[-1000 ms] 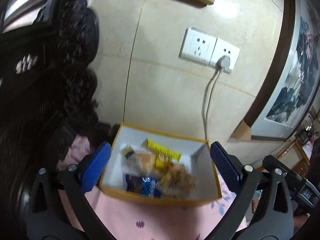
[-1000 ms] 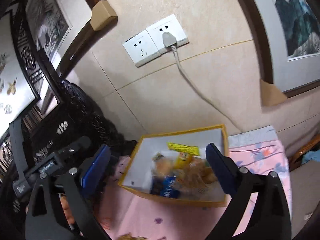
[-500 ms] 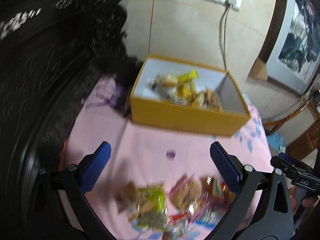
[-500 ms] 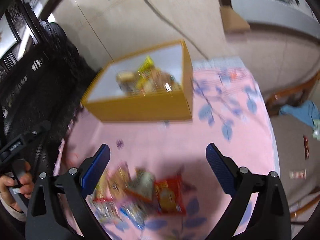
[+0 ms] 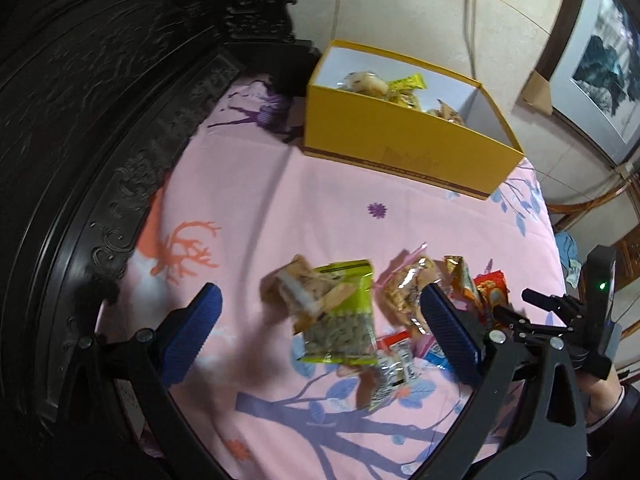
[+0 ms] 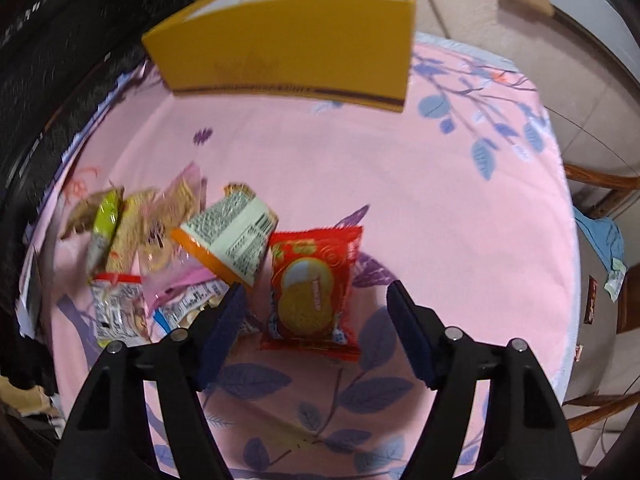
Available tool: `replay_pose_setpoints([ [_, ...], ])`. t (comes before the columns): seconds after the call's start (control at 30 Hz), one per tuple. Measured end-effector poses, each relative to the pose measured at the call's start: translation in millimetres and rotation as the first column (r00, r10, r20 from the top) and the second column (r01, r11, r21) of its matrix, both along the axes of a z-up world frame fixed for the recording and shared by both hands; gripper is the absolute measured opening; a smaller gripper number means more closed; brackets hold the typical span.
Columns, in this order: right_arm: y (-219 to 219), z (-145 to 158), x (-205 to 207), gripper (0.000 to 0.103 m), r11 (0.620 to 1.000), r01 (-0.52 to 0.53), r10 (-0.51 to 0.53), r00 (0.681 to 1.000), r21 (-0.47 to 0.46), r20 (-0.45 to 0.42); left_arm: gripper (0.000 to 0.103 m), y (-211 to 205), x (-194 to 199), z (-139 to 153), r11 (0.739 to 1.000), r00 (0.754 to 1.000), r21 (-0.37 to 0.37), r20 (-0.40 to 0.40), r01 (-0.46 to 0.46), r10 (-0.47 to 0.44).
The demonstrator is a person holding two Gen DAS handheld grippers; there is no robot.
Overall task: Organize snacks
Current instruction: 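Grasp the red round biscuit packet with the right tool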
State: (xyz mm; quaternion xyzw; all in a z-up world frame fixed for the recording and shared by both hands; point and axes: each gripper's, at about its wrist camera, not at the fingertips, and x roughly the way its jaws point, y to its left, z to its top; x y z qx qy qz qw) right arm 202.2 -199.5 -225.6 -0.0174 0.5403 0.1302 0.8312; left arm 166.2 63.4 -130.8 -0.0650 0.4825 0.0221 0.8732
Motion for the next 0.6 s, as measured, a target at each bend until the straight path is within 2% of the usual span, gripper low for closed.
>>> replay_pose_setpoints([
  [0.17,3.7,-17.3,6.3,0.073,0.999,-0.006,0.005,1.0,-0.04,-0.024,0.101,14.7,-6.2,-4.7,0.999,0.999,-0.009,-0.019,-0.047,0.046],
  [0.2,2.1,-21.7,7.3,0.071,0.999,0.0,-0.001,1.0,-0.044,-0.032,0.101,16.9,-7.1,-6.2,0.999,0.998,-0.01,-0.024,-0.052,0.052],
  [0.23,0.5,-24.3,7.9,0.063,0.999,0.001,-0.002,0.999,-0.034,-0.04,0.101,17.9,-7.5,-7.6,0.998,0.998,-0.012,-0.028,-0.056,0.056],
  [0.27,-1.0,-26.1,6.6,0.061,1.0,0.003,-0.004,0.999,-0.027,-0.032,0.101,18.9,-7.8,-10.2,0.998,0.998,-0.016,-0.036,-0.06,0.059],
  [0.3,-0.3,-26.3,5.1,0.049,0.999,-0.001,0.001,1.0,-0.039,-0.024,0.101,18.9,-7.5,-12.0,0.998,0.997,-0.019,-0.042,-0.06,0.06],
  [0.33,-1.1,-25.3,3.9,0.045,0.999,-0.004,0.003,1.0,-0.054,-0.024,0.101,18.2,-6.9,-15.5,0.998,0.997,-0.024,-0.054,-0.059,0.058],
  [0.6,-36.7,-10.7,-10.4,0.045,0.983,0.156,-0.149,0.986,0.1,-0.07,0.101,5.2,1.8,-47.1,0.999,0.992,-0.016,-0.125,-0.033,0.031],
])
